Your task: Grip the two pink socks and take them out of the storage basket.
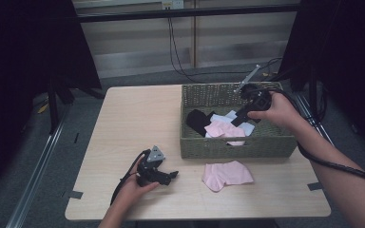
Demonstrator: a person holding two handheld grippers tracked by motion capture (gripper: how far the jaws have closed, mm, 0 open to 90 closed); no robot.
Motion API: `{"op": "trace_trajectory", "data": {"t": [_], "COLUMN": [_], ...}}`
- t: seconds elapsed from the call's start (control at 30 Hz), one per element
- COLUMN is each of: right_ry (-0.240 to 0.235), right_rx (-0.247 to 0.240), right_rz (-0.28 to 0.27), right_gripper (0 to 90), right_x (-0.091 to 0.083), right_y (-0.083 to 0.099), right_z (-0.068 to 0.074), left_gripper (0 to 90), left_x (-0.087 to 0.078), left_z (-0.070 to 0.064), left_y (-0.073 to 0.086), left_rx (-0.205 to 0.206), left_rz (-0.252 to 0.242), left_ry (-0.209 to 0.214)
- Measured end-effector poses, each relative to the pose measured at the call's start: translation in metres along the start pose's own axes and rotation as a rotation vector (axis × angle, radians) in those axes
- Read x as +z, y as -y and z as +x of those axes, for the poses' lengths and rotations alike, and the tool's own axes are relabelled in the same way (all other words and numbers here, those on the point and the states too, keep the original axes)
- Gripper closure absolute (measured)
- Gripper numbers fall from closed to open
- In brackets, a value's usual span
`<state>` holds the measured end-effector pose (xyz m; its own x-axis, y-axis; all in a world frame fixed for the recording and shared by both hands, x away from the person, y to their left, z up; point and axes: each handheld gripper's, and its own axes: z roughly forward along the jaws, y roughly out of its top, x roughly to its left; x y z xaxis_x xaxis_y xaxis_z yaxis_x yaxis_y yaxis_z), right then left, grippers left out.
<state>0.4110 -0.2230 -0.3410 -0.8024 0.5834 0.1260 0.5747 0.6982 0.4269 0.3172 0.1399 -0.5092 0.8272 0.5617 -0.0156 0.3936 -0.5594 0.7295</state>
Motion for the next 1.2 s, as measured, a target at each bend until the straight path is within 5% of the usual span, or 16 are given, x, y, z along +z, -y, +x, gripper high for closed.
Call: {"op": "trace_trajectory", "data": {"t": [0.33, 0.83, 1.2], "right_ry": [-0.010, -0.013, -0.074], "right_rx": [0.041, 0.041, 0.063], "right_rz": [0.047, 0.080, 0.116], "right_gripper": [49.6, 57.9, 64.9], "right_x": [0.039, 0.079, 0.099], "right_y": [0.001, 0.000, -0.006], "right_z": [-0.021, -0.026, -0.022], "left_gripper": [15.1, 15.1, 15.1], "left_x": [0.000, 0.000, 0.000], "left_z": [0.000, 0.000, 0.001], "left_y": [0.000, 0.000, 0.000], "left_rx": [-0.005, -0.006, 0.007], "left_rz": [-0.001, 0.001, 0.007], "left_ry": [0.004, 0.004, 0.002]}}
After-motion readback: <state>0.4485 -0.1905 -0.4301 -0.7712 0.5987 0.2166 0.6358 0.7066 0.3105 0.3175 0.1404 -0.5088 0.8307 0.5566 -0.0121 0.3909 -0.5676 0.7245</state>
